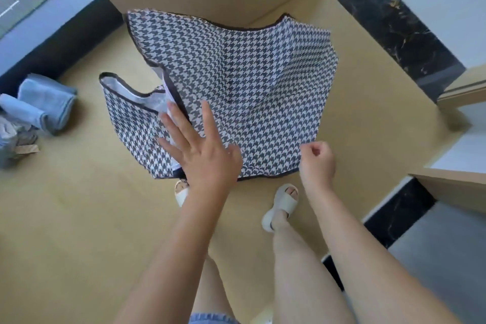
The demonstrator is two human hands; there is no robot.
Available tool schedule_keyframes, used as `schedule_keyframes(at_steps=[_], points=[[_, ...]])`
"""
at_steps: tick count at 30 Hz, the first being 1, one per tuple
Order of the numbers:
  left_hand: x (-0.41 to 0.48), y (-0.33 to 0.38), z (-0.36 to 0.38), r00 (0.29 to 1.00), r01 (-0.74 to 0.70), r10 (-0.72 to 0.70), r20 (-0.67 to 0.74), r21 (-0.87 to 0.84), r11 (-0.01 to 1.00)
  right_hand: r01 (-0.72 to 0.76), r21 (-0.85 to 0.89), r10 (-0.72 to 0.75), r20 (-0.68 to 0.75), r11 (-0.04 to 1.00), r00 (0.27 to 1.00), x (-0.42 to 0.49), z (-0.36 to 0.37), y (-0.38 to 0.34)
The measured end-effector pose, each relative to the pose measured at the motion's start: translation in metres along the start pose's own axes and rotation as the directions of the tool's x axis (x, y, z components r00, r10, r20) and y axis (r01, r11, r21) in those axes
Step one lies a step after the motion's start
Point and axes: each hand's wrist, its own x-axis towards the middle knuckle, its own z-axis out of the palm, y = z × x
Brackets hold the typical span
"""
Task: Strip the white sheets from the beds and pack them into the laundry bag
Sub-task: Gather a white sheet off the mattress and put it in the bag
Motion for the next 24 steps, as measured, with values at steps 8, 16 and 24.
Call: schedule_keyframes(at_steps=[8,16,24], points=[[-0.039,0.052,0.058,0.968,0.045,-0.085,0.238,0.17,0.984,-0.418,-0.178,0.454,0.29,0.891,0.843,0.048,-0.019,0.075],[-0.011,-0.015,0.086,0.889,-0.038,-0.162,0.428,0.421,0.906,-0.743,-0.138,0.694,0.499,0.655,0.519,0.075,0.057,0.118],[0.033,-0.045,0.214,0.587,-0.781,0.266,0.764,0.451,0.432,-0.827,0.08,0.676,0.535,0.556,0.506,0.119,0.126,0.165]])
